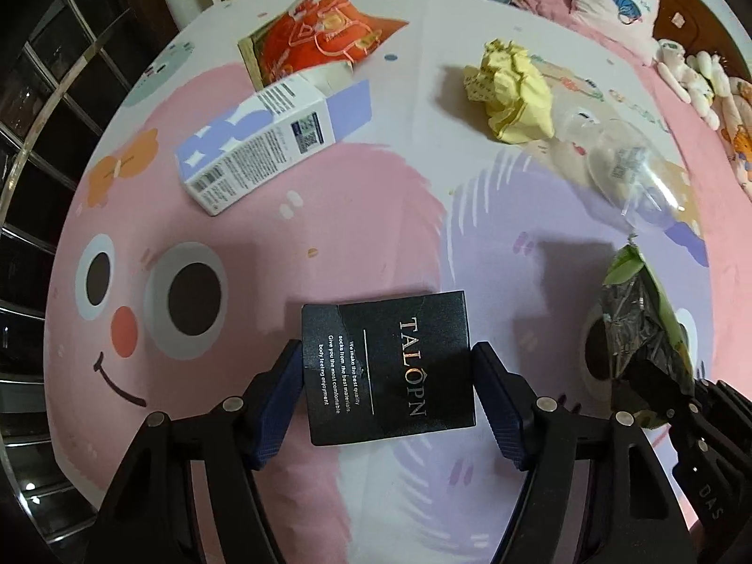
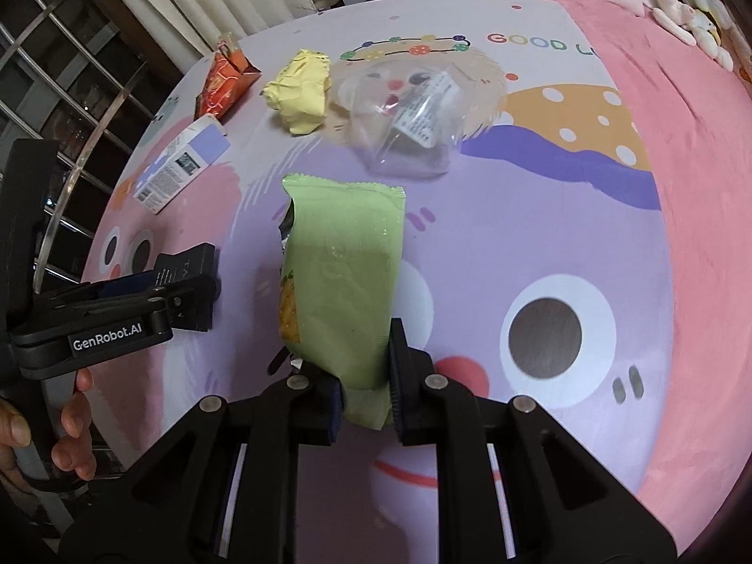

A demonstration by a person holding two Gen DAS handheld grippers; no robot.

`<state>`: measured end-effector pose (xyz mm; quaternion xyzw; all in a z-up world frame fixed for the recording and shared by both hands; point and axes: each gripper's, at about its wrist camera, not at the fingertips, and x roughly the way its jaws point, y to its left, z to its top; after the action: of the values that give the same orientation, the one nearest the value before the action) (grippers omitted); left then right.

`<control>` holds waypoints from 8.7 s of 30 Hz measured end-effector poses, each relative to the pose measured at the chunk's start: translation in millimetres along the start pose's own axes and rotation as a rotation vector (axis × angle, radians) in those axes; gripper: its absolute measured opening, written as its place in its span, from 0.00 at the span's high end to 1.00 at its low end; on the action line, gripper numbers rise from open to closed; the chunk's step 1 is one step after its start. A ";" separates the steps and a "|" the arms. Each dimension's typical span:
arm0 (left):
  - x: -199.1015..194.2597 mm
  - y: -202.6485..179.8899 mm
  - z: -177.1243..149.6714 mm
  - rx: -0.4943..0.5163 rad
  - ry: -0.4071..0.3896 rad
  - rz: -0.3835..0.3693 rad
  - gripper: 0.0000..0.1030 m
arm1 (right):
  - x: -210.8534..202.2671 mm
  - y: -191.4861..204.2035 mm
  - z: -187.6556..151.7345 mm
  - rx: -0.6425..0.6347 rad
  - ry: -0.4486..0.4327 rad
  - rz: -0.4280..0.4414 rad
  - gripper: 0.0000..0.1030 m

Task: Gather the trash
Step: 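Grasp the light green snack packet with the right tool while the left tool grasps the black TALOPN box, then carry the packet and box over the bin and open both tools, then raise both tools back toward the table, then grasp the yellow crumpled paper with the right tool while the left tool grasps the milk carton, then carry the paper and carton over the bin and open both tools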

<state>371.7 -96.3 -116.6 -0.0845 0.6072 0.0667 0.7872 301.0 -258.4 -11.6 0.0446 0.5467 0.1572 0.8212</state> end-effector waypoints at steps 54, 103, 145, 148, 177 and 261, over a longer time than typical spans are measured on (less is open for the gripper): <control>-94.5 227.5 -356.8 0.398 0.002 -0.198 0.31 | -22.4 209.6 -383.7 0.282 0.132 -0.155 0.87; 167.1 231.1 -416.0 0.273 0.154 -0.066 0.09 | 258.3 121.6 -466.7 0.293 0.284 -0.057 0.48; -210.1 268.1 -317.3 0.399 -0.278 -0.193 0.09 | -102.6 257.6 -325.5 0.236 -0.095 -0.103 0.48; -224.7 264.8 -306.0 0.402 -0.307 -0.193 0.09 | -122.5 257.5 -314.9 0.233 -0.132 -0.108 0.48; -185.8 135.2 -35.9 0.331 -0.352 0.023 0.09 | -83.9 132.8 -38.0 0.052 -0.202 -0.010 0.48; -206.1 233.3 -202.5 0.266 -0.260 -0.197 0.65 | -104.0 259.3 -186.5 0.092 -0.222 0.034 0.64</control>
<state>79.7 87.7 20.4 -0.0297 0.4929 -0.0811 0.8658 39.9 -63.3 69.6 0.1088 0.4580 0.1399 0.8711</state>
